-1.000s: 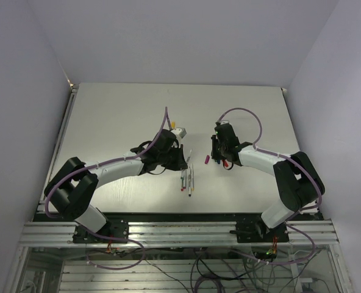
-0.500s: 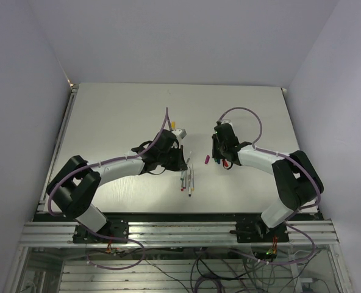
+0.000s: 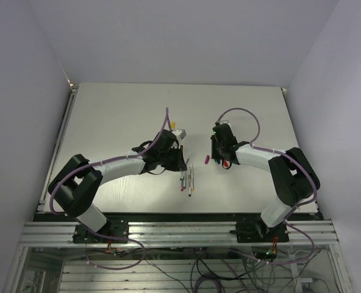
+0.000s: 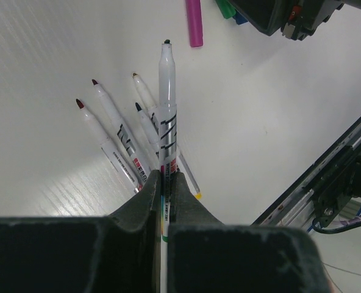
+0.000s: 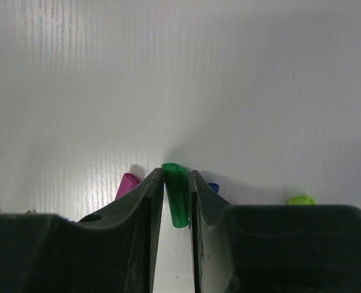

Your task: Insert the pens into the pen caps

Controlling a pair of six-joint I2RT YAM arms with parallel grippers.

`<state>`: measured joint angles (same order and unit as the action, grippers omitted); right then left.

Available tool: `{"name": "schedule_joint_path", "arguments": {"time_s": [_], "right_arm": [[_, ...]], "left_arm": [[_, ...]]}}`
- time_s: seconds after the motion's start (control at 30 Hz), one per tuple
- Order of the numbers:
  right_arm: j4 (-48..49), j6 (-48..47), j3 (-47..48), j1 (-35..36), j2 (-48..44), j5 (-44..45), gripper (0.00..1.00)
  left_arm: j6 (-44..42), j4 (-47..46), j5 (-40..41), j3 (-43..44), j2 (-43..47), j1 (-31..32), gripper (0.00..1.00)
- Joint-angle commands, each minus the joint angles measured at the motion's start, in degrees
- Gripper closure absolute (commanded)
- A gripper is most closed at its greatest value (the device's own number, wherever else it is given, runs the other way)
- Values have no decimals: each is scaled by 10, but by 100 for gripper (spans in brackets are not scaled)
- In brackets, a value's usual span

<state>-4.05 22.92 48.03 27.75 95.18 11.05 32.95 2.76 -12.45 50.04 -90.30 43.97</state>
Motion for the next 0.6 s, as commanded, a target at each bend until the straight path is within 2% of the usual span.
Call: {"name": "schedule_joint_path", "arguments": {"time_s": [0.0,0.57], "right_arm": [[9,1,3,2,10,4,77],[-22,16,-31,2,-1,7,76]], "left_arm": [[-9,-19,-20,12,-9,-5,93],[-17,-15,-41,34,-33,-12,93]]}}
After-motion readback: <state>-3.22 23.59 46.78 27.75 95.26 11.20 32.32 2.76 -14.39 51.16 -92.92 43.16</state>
